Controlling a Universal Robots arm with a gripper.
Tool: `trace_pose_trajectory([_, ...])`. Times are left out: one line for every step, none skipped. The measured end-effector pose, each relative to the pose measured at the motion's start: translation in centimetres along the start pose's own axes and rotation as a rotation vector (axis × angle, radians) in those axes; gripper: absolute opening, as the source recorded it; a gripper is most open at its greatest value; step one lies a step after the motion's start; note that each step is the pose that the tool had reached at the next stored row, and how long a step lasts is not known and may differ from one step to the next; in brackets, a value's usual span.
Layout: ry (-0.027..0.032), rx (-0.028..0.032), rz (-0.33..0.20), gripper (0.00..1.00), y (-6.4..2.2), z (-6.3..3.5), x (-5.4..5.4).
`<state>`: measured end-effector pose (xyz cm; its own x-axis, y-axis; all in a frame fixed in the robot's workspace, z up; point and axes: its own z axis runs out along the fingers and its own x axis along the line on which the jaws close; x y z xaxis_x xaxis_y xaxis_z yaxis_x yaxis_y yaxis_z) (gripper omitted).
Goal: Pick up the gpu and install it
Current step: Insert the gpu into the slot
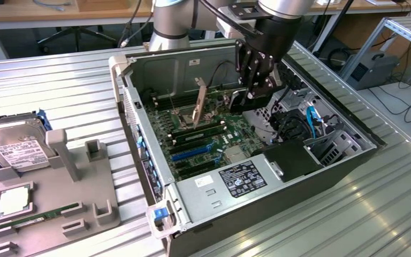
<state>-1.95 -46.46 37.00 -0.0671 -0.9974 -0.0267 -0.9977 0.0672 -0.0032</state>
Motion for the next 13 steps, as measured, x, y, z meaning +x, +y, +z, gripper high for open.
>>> trace_pose_trajectory([0.0000, 0.0000, 0.000, 0.27, 0.00, 0.00, 0.00])
trace_pose_trajectory([0.0000, 0.0000, 0.000, 0.27, 0.00, 0.01, 0.00])
trace_pose_trajectory([0.0000, 0.0000, 0.000, 0.27, 0.00, 0.01, 0.00])
trace_pose_trajectory([0.0000, 0.0000, 0.000, 0.27, 0.00, 0.02, 0.00])
trace_pose_trajectory([-0.0001, 0.0000, 0.000, 0.27, 0.00, 0.03, 0.00])
trace_pose_trajectory([0.0000, 0.0000, 0.000, 0.27, 0.01, 0.04, 0.00])
trace_pose_trajectory([0.0000, 0.0000, 0.000, 0.27, 0.01, 0.05, 0.00])
trace_pose_trajectory([0.0000, 0.0000, 0.000, 0.27, 0.02, 0.07, 0.00])
trace_pose_trajectory([-0.0001, 0.0000, 0.000, 0.27, 0.06, 0.12, 0.01])
trace_pose_trajectory([-0.0001, 0.0001, 0.000, 0.27, 0.11, 0.24, 0.01])
trace_pose_trajectory([-0.0001, 0.0000, 0.000, 0.27, 0.15, 0.38, 0.02])
trace_pose_trajectory([-0.0001, 0.0000, 0.000, 0.27, 0.17, 0.49, 0.03])
trace_pose_trajectory([-0.0001, 0.0000, 0.000, 0.27, 0.19, 0.57, 0.03])
